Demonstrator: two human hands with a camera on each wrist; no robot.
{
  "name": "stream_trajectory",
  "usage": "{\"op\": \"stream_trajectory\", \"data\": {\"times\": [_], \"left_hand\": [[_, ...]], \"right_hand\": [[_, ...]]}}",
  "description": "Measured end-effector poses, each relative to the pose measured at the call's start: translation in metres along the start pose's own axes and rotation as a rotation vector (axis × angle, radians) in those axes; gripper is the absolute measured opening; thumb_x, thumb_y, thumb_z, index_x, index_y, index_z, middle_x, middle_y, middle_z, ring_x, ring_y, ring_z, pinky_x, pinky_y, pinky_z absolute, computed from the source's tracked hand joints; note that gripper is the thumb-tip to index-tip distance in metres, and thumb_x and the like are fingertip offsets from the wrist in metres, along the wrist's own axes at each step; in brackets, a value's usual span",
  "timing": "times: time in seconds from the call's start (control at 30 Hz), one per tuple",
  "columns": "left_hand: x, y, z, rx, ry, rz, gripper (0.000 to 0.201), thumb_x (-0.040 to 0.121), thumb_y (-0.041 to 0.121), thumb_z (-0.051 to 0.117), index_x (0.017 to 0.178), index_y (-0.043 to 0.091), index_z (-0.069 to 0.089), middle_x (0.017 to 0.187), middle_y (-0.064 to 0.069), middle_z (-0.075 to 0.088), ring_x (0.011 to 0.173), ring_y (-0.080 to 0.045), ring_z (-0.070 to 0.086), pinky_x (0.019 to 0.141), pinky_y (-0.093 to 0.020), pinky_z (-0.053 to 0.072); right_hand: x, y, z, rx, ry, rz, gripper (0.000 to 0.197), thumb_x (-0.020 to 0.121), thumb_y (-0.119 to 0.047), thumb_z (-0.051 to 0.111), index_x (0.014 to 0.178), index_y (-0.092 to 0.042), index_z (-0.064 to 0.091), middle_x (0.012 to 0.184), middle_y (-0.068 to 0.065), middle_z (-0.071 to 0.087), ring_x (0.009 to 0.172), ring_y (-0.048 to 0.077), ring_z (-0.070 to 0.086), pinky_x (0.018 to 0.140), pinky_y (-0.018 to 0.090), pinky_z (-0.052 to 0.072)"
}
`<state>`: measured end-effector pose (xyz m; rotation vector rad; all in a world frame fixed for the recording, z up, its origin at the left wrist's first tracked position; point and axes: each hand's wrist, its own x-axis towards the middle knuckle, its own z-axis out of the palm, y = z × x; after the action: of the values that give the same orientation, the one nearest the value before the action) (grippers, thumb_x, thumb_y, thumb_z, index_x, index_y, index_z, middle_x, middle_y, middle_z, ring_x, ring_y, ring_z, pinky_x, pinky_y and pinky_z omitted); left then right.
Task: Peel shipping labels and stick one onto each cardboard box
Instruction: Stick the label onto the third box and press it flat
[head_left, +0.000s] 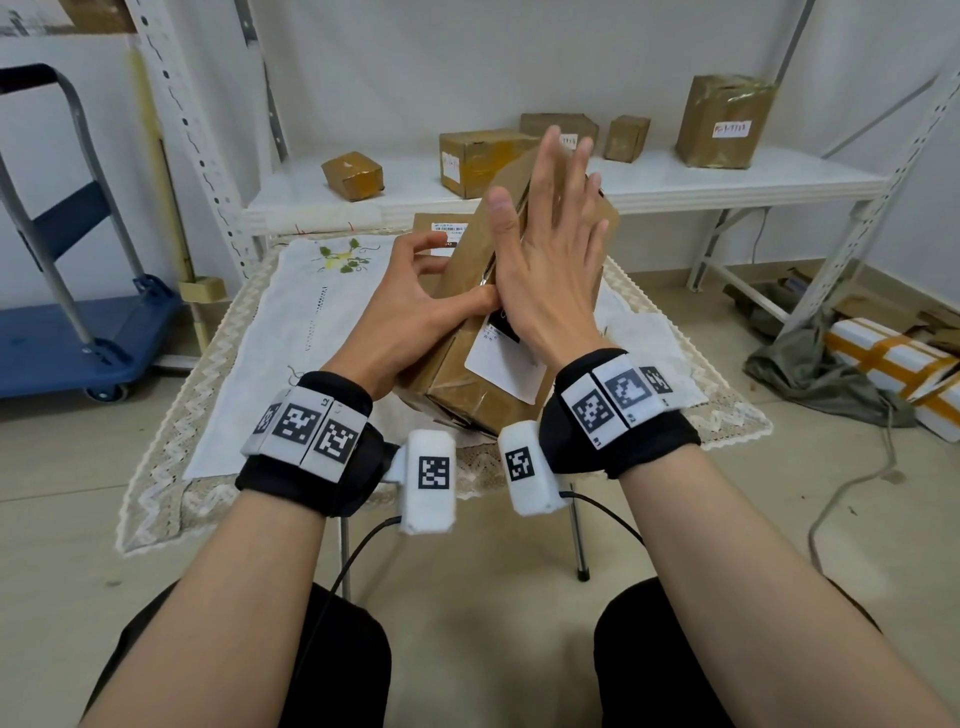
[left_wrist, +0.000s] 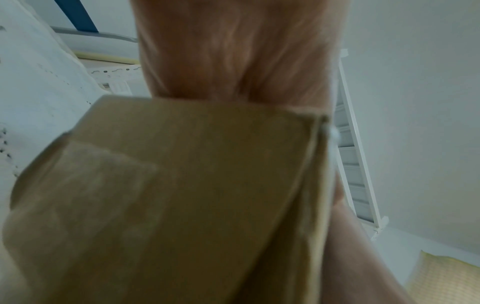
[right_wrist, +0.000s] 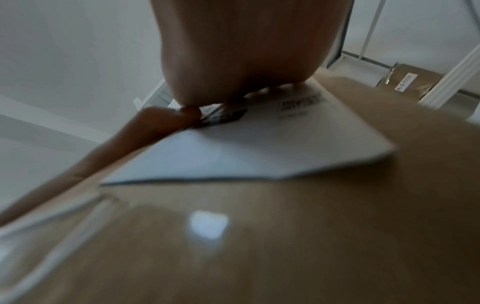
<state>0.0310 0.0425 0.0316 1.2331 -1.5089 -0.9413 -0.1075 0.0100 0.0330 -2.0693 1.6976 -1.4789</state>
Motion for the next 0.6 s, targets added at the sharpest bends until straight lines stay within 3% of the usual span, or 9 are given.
{"op": "stream_trajectory", "data": {"times": [0.1,0.23,0.33,0.6], "left_hand": [[-0.001,0.0,-0.002,0.008,-0.011,0.014,0.085,0.072,0.041,0.088,0.142,0.033,0.04,0.121,0.019,0.054,0.083,0.008,0.064,0.07,-0.016,0.05],[-0.001,0.001,-0.004,-0.022,0.009,0.014,0.087,0.064,0.046,0.084,0.139,0.035,0.041,0.124,0.013,0.059,0.098,-0.007,0.068,0.083,-0.03,0.057],[0.001,0.002,-0.009,-0.099,0.075,0.007,0.085,0.065,0.045,0.084,0.138,0.034,0.042,0.131,0.008,0.06,0.098,-0.011,0.072,0.082,-0.033,0.059],[0.005,-0.001,-0.012,-0.306,0.295,-0.026,0.073,0.083,0.03,0.084,0.14,0.029,0.039,0.128,0.004,0.059,0.102,-0.008,0.071,0.086,-0.029,0.058]], "right_hand": [[0.005,0.001,-0.004,0.013,0.018,0.011,0.07,0.104,-0.058,0.02,0.162,-0.029,-0.007,0.169,0.004,-0.021,0.155,0.028,-0.018,0.122,0.057,-0.012],[0.009,0.004,-0.012,0.059,0.081,0.047,0.069,0.107,-0.053,0.022,0.162,-0.026,-0.009,0.168,0.006,-0.022,0.155,0.03,-0.017,0.123,0.06,-0.01],[0.006,0.001,-0.012,0.054,0.104,0.01,0.068,0.107,-0.049,0.023,0.162,-0.023,-0.008,0.168,0.007,-0.022,0.155,0.029,-0.017,0.122,0.06,-0.011],[-0.013,-0.002,0.016,-0.037,-0.149,-0.095,0.068,0.106,-0.056,0.017,0.161,-0.03,-0.011,0.168,0.002,-0.023,0.154,0.026,-0.022,0.123,0.056,-0.013]]}}
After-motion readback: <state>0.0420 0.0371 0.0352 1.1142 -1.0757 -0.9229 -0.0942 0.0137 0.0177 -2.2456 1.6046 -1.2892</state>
